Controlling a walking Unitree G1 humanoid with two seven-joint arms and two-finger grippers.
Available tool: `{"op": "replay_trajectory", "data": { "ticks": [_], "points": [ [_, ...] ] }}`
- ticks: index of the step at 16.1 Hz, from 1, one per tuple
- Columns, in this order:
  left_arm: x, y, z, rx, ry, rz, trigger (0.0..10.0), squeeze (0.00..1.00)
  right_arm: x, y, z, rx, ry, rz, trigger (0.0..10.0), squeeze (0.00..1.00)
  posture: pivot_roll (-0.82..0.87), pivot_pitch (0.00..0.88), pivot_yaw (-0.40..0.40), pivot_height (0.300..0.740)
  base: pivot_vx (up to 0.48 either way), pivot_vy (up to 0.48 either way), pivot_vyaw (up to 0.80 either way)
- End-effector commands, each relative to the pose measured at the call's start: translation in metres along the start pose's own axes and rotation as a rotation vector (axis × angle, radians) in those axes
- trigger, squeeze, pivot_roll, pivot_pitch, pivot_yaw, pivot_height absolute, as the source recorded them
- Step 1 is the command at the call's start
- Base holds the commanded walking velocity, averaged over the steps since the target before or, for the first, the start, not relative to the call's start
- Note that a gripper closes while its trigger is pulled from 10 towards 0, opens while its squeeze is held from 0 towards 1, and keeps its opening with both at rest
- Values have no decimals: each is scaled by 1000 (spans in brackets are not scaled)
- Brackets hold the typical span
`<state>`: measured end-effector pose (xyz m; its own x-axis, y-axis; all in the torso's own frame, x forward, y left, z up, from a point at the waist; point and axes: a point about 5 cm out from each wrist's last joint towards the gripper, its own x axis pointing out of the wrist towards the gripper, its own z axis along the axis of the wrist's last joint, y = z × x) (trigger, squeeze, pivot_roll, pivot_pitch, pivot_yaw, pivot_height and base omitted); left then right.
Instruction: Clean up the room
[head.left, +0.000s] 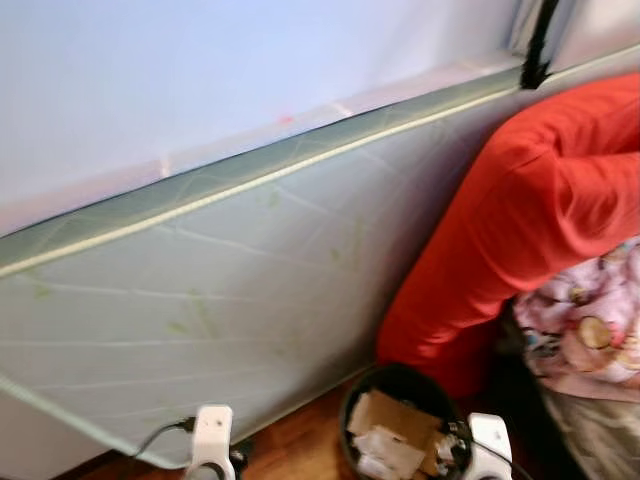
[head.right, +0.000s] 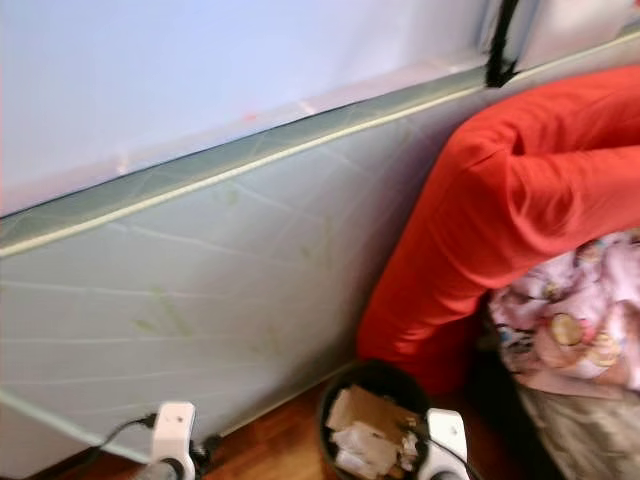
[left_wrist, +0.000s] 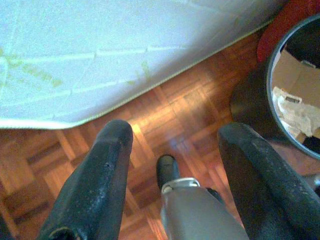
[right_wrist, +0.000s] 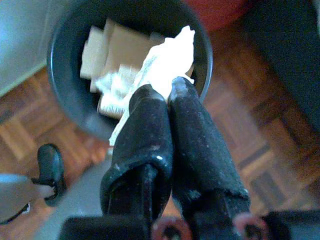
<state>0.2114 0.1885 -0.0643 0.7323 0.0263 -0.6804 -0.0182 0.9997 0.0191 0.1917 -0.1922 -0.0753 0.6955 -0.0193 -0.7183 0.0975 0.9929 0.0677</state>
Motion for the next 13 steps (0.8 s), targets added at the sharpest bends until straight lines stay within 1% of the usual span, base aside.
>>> {"op": "replay_trajectory", "data": {
  "ticks": [1,4,5,6,7,10,12,13],
  "points": [
    [-4,5,-13,-8,36,14,10000,0,-1,6,-7,17,17,20,10000,0,24,154,-13,740,0,0,0],
    [-5,5,-13,-6,23,12,10000,0,3,8,7,24,-28,35,10000,0,40,178,-14,740,0,0,0],
    [-4,5,-10,-5,6,8,10000,0,4,9,12,24,-42,36,10000,0,47,190,-13,740,0,0,0],
    [-1,2,6,12,-69,-16,10000,0,6,8,21,36,-70,35,10000,0,82,232,-9,740,0,0,0],
    [0,2,16,22,-118,-26,10000,0,7,7,26,40,-83,29,10000,0,94,245,-9,740,0,0,0],
    [1,5,39,13,-231,-30,10000,0,9,3,37,40,-111,3,10000,0,117,280,-15,740,0,0,0],
    [2,0,53,15,-298,-48,10000,0,10,-3,48,47,-135,-15,10000,0,131,299,-16,740,0,0,0],
    [1,-3,57,16,-323,-59,10000,0,14,4,63,45,-161,-14,10000,0,133,308,-17,740,0,0,0]
  ]
}}
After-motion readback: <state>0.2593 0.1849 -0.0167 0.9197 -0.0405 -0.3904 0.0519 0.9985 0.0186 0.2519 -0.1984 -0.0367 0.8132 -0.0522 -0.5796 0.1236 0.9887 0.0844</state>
